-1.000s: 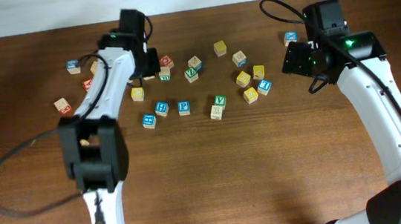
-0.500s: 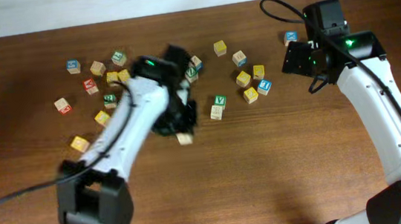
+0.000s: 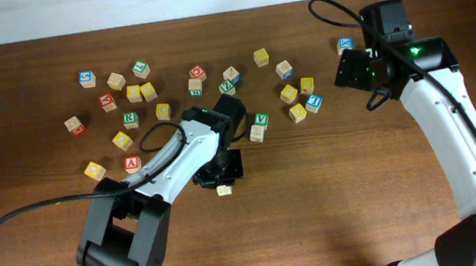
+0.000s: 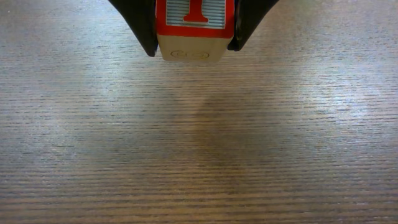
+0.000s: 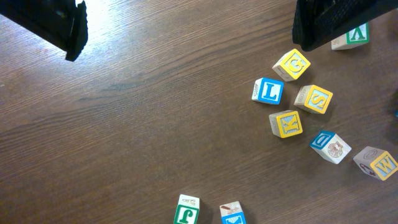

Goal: Spell out ICRA
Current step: 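Carry the red I block down to the open table area and release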

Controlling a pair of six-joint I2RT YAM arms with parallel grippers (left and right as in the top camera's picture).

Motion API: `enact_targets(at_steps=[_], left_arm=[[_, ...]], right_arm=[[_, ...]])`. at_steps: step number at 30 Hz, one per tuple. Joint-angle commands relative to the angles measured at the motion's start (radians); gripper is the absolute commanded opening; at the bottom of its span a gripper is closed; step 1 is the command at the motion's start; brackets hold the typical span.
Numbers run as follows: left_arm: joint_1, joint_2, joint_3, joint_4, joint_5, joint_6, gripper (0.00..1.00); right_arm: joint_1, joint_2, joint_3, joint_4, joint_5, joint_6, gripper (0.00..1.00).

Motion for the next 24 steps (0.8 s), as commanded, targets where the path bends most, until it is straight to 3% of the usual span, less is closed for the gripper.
enact_targets(at_steps=[1,7,14,24], left_arm=[[-0.002,-0.002,-0.026,0.006,-0.015,-0.014,0.16],[-0.002,-0.002,-0.036,0.025,-0.109,-0.054,0.19],[-0.002,-0.001,-0.036,0.218,-0.253,-0.055,0.21],[-0.002,0.007,-0.138,0.314,-0.251,-0.056,0.21]], right_arm=[[-0.001,0.005,0.013,0.000,0.016,0.005,0.98],[-0.001,0.005,0.013,0.000,0.016,0.005,0.98],[-0.001,0.005,0.013,0.000,0.016,0.005,0.98],[-0.001,0.005,0.013,0.000,0.016,0.005,0.99]])
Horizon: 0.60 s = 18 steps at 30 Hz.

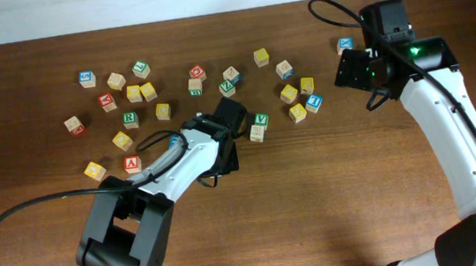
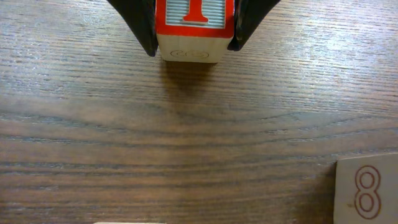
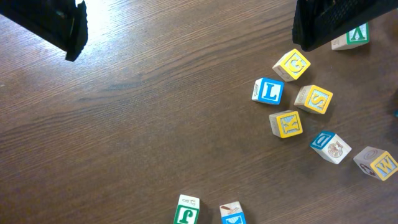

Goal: Spell out ICRA
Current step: 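Carry the red I block down to the open table area and release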

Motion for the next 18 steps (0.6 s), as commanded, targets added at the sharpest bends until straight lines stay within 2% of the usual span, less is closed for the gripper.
enact_targets(at_steps=[1,3,6,10,11,13,18], left_arm=[[-0.002,0.007,-0.040,0.038,-0.010,-0.008,0.27],[-0.002,0.007,-0.044,0.048,-0.010,-0.008,0.32],[-0.002,0.007,-0.043,0.048,0.002,-0.007,0.47],[-0.002,0.007,-0.039,0.044,0.024,-0.007,0.54],[-0.002,0.007,-0.027,0.038,0.029,-0.007,0.76],[-0.002,0.005,0.021,0.002,0.043,-0.007,0.86],[0.001,-0.075,0.220,-0.150,0.042,-0.006,0.86]], right_arm=[[-0.001,0.005,0.013,0.000,0.016,0.005,0.98],[-0.001,0.005,0.013,0.000,0.016,0.005,0.98],[-0.001,0.005,0.013,0.000,0.016,0.005,0.98],[-0.001,0.005,0.013,0.000,0.016,0.005,0.98],[-0.001,0.005,0.013,0.000,0.016,0.005,0.98],[-0.001,0.005,0.013,0.000,0.016,0.005,0.98],[-0.001,0.005,0.013,0.000,0.016,0.005,0.98]])
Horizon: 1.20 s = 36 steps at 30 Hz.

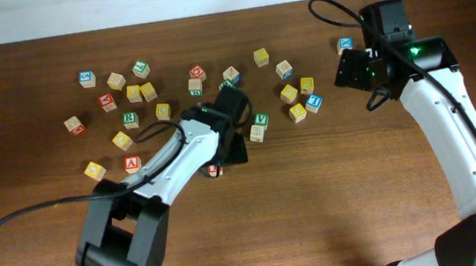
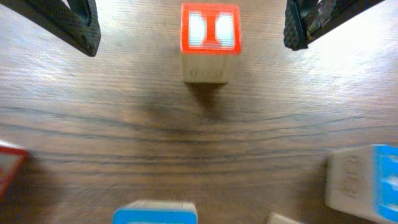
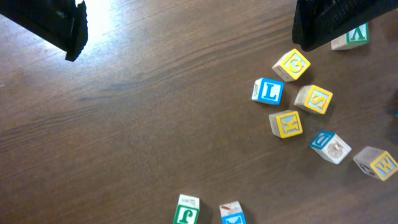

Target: Spell out ICRA

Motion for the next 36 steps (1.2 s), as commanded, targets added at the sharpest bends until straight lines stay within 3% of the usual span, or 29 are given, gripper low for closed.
enact_targets(at_steps=[1,4,6,7,14,36], left_arm=[[0.010,-0.098,0.154,-0.076,0.006,0.002,0.86],[0.073,-0.193,0.286,-0.203,0.006,0.002,0.86],[0.141,-0.265,0.309,-0.245,0.006,0.002,0.98],[0.175,-0.290,0.309,-0.260,0.005,0.002,0.99],[0.314,-0.319,0.307,-0.400,-0.041,0.002,0.99],[0.334,-0.319,0.301,-0.295,-0.135,0.001,0.99]], right_arm=[[-0.001,0.005,0.013,0.000,0.016,0.005,0.98],[-0.001,0.005,0.013,0.000,0.016,0.005,0.98],[-0.001,0.005,0.013,0.000,0.016,0.005,0.98],[-0.001,0.005,0.013,0.000,0.016,0.005,0.98],[-0.001,0.005,0.013,0.000,0.016,0.005,0.98],[-0.001,0.005,0.013,0.000,0.016,0.005,0.98]])
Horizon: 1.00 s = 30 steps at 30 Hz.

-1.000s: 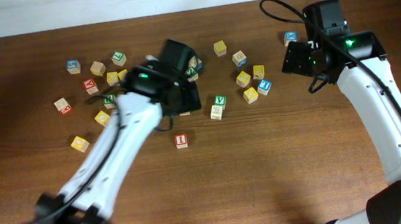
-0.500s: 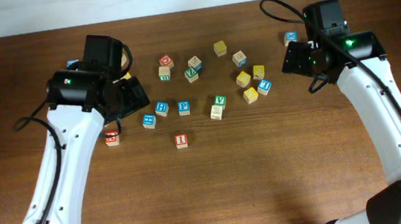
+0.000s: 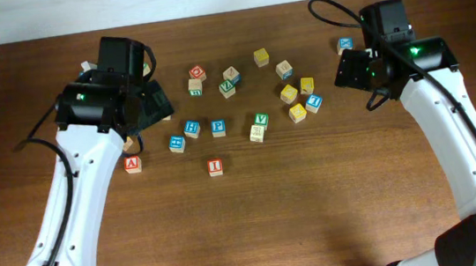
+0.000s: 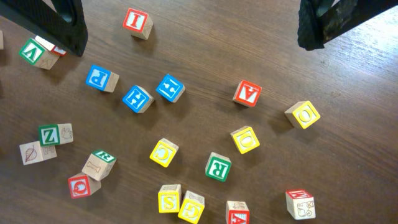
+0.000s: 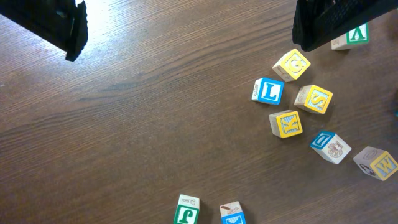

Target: Spell out ICRA

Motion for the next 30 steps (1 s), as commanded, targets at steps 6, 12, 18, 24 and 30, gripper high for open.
enact_targets(at_steps=[6,12,18,24,30], left_arm=[[0.028,-0.010,-0.067,-0.005,-0.004,0.138,0.99],[0.089,-0.008,-0.178,0.103,0.205,0.234,1.00],[0.088,-0.008,-0.208,0.104,0.274,0.234,0.99],[0.148,-0.054,-0.177,0.065,0.272,0.233,0.99],[0.335,-0.103,-0.183,0.005,0.264,0.233,0.99]], right_arm=[[-0.001,0.005,0.013,0.000,0.016,0.005,0.98],[-0.001,0.005,0.013,0.000,0.016,0.005,0.98],[-0.001,0.005,0.013,0.000,0.016,0.005,0.98],[-0.001,0.005,0.013,0.000,0.016,0.005,0.98],[-0.001,0.005,0.013,0.000,0.016,0.005,0.98]])
